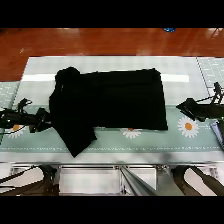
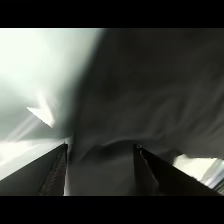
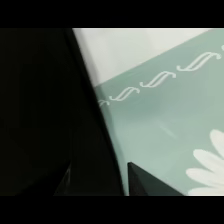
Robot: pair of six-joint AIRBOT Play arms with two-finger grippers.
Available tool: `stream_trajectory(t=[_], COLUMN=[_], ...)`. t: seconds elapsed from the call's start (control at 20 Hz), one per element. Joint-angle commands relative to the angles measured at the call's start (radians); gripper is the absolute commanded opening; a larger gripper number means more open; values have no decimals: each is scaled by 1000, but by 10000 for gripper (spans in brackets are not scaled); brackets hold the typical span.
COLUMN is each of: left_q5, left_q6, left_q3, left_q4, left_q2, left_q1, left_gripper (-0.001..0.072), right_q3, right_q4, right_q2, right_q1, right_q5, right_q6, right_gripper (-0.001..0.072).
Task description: Fold the shirts.
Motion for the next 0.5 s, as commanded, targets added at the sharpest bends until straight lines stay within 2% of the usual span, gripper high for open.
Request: stream_trajectory(t=[0.0,0.05,0.1,0.15,0.3,0.45], left_q5=[83,80,72,64,17,9], left_q6=[2,3,8,11,27,36], left_q3=[-7,-6,-3,2,39,63], left_q4=[-20,-20,-20,-20,-20,-20], left_q2=[-26,-39,-47,-48,-46,-46], left_q1=[-94,-114,-121,-120,-105,-104], left_gripper=[502,415,115,20,20,21], right_q3=[-7,-5,-3,-4,-26,-125], right_q4=[14,12,13,7,-104,-59], right_q2=[10,10,10,9,9,8], right_q1=[-1,-4,-20,-50,-119,-100], right_q5=[9,2,-1,3,94,146], right_q6=[2,6,7,11,64,57], right_gripper=[408,408,408,408,408,408])
